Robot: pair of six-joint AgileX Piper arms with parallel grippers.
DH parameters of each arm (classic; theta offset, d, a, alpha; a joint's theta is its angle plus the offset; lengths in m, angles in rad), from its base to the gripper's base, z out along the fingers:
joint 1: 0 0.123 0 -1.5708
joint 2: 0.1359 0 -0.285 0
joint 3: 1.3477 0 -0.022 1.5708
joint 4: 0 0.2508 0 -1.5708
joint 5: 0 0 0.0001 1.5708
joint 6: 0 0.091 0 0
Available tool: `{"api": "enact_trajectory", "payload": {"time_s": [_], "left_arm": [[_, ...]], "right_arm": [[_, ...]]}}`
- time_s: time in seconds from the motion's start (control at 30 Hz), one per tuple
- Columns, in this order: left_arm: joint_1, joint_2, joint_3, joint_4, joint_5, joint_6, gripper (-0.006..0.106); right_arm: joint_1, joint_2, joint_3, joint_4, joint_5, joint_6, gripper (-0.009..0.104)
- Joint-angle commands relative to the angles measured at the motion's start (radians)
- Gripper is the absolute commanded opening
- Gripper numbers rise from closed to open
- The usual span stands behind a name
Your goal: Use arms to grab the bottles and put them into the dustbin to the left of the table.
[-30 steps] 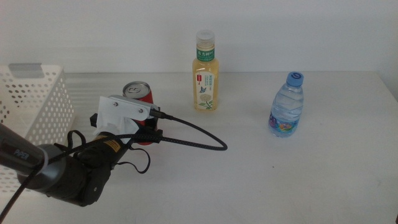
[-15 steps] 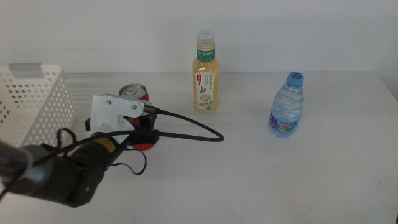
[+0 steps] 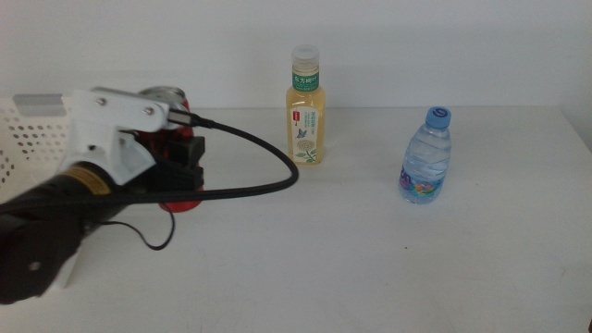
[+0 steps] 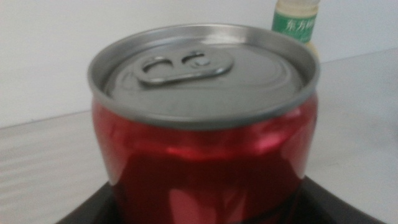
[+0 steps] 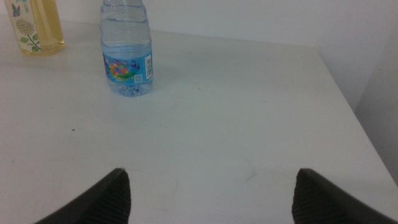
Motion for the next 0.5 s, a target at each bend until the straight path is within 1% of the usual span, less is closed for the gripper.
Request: {"api": "enact_trajectory", "payload": {"time_s": [0.0, 0.3, 0.47], "left_arm": [[0.000, -0.091, -0.037, -0.011, -0.048, 0.000, -0.005], [0.000, -0.244, -0.104, -0.012, 0.282, 0.000, -0.005], [0.000, -0.259, -0.204, -0.012, 0.550, 0.000, -0.005]], "right_arm": [[-0.005, -0.028, -0.007, 0.000, -0.073, -0.015, 0.068], [-0.005, -0.028, -0.007, 0.000, -0.073, -0.015, 0.068], [-0.005, -0.028, -0.007, 0.000, -0.073, -0.015, 0.068]]}}
